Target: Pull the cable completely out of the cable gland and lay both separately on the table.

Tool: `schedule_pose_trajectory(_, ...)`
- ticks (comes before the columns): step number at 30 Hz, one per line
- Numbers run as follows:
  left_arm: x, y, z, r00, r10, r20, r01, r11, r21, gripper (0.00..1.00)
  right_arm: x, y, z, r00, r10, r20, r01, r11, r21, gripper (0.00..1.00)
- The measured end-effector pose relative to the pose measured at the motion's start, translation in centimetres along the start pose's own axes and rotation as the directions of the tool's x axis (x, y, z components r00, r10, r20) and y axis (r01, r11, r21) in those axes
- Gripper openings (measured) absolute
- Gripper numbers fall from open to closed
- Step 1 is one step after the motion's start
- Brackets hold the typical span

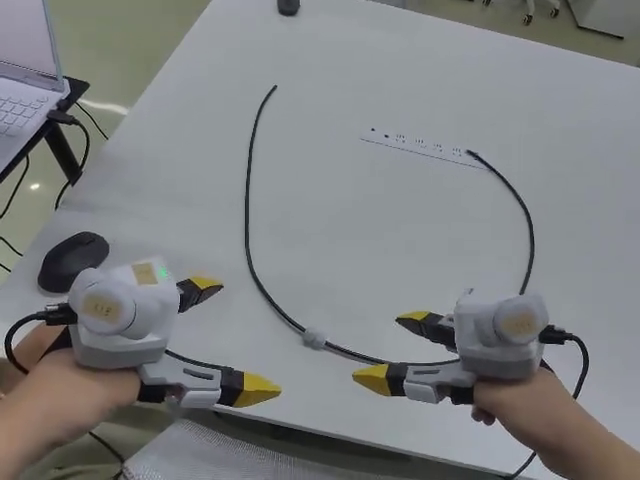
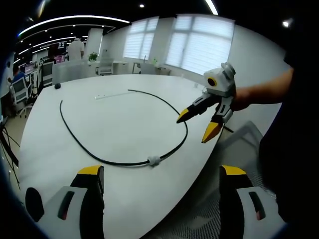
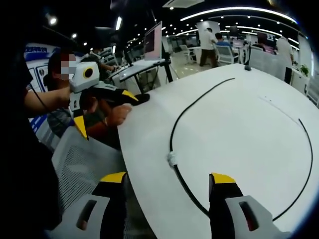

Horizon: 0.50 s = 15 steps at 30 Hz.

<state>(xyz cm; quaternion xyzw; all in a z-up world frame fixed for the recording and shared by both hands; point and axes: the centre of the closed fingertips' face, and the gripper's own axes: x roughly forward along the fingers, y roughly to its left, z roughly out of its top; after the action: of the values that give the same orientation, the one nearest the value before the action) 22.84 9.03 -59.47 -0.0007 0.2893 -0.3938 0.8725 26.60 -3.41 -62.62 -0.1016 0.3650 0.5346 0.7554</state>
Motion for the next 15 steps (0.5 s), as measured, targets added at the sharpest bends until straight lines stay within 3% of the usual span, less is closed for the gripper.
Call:
schedule_pose_trajectory(6,-0.1,-0.4,-0.1,1.0000,-0.005,-0.001,0.005,1.000,0.000,0.97,1.3,-0.4,0.2,0.9996,0.008,-0.026,-0.008,1.000,0.000,0.62)
schedule_pose_trajectory(9,0.0,-0.6,0.3,0.9996,-0.012,0.025,0.013,1.000,-0.017,0.98,2.1,-0.4,0.3,0.9990,0.018,-0.040,-0.018,1.000,-0.010,0.62)
schedule_pose_trajectory(15,0.2,-0.4,0.0,0.9999,-0.012,0.005,0.012,1.000,-0.012,0.97,3.6,-0.8,0.2,0.9956,0.028,-0.089,-0.030,0.999,-0.022,0.58)
